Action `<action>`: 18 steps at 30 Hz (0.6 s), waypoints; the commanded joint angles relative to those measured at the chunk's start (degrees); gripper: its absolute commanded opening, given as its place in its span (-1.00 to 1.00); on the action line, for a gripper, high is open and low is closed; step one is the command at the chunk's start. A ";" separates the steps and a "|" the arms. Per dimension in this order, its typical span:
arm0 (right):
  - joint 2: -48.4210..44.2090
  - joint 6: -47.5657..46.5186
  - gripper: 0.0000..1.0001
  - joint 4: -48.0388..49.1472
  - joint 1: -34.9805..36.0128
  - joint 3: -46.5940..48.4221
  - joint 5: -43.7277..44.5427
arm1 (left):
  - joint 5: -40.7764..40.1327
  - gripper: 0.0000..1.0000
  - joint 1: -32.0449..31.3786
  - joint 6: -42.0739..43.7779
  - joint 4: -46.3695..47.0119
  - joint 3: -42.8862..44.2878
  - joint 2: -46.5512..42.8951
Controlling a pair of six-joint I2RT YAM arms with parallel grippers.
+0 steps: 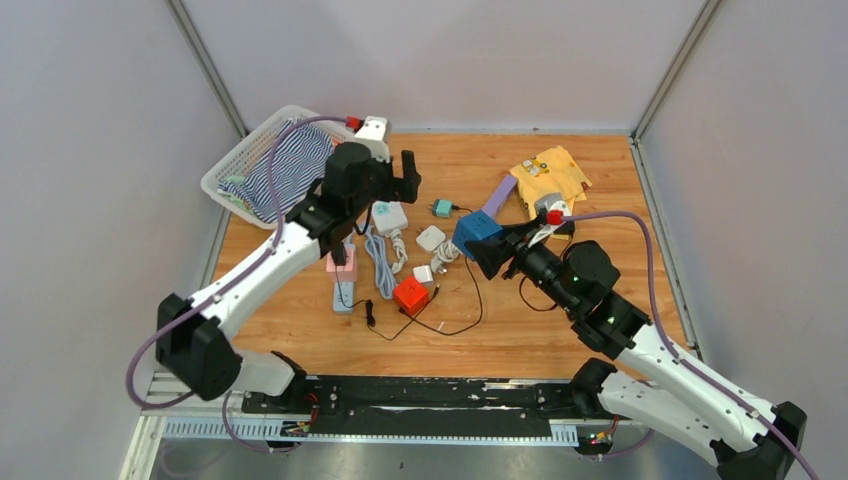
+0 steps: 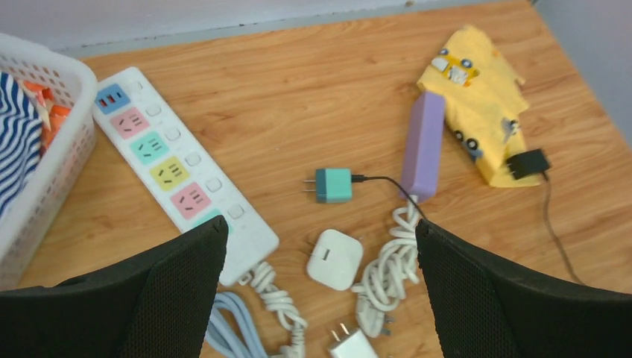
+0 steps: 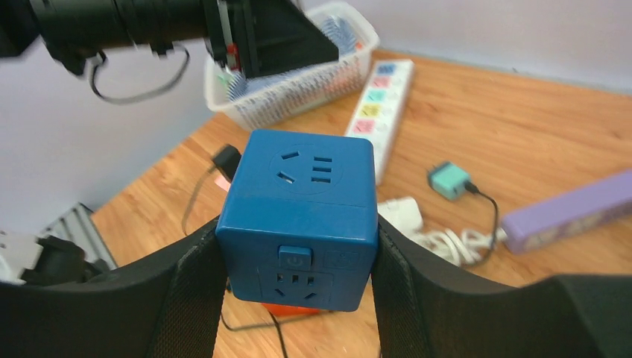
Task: Insert the plug
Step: Pick up the plug from the center of the board, then move the socket to the center of the board.
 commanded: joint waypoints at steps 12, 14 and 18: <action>-13.32 0.32 -0.66 -26.21 -0.81 -1.34 11.04 | 12.48 0.65 -7.54 9.77 4.45 17.31 25.80; -16.02 0.33 -0.67 -29.16 -0.83 -1.41 13.11 | 13.83 0.64 -8.89 9.81 4.47 20.90 31.37; -20.90 0.29 -0.67 -33.20 -0.81 -1.65 16.12 | 15.64 0.64 -11.31 10.24 4.56 26.28 38.38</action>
